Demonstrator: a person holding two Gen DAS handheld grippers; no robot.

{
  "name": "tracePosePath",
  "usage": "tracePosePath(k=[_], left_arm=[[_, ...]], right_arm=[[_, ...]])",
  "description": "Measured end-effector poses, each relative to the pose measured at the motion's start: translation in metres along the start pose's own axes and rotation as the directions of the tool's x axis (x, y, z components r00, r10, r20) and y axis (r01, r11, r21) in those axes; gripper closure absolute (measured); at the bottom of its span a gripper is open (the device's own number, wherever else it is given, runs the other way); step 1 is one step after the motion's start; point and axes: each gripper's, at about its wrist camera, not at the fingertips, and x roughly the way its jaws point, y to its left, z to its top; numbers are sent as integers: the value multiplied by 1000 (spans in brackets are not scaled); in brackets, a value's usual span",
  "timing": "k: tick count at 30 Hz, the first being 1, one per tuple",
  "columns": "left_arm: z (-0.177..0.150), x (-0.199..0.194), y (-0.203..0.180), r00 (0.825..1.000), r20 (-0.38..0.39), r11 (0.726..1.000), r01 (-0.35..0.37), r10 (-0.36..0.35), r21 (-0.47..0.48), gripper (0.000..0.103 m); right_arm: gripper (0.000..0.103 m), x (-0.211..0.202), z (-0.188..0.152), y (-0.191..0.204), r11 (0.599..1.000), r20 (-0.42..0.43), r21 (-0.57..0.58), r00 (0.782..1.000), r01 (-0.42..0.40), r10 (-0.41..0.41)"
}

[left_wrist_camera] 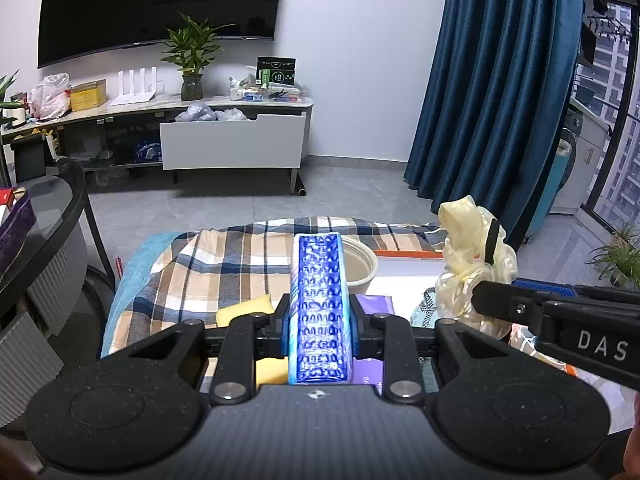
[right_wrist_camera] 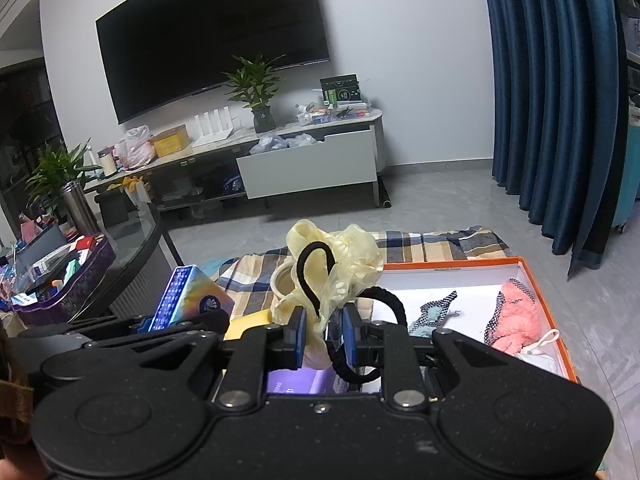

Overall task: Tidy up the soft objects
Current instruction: 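Carry the blue packet and hair ties over the white orange-rimmed box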

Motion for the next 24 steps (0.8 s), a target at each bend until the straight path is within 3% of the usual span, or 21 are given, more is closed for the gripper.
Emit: tracePosePath(k=[24], left_arm=[[1, 10, -22, 998, -11, 997, 63, -62, 52, 75]], right_arm=[[78, -5, -3, -32, 995, 7, 79, 998, 64, -65]])
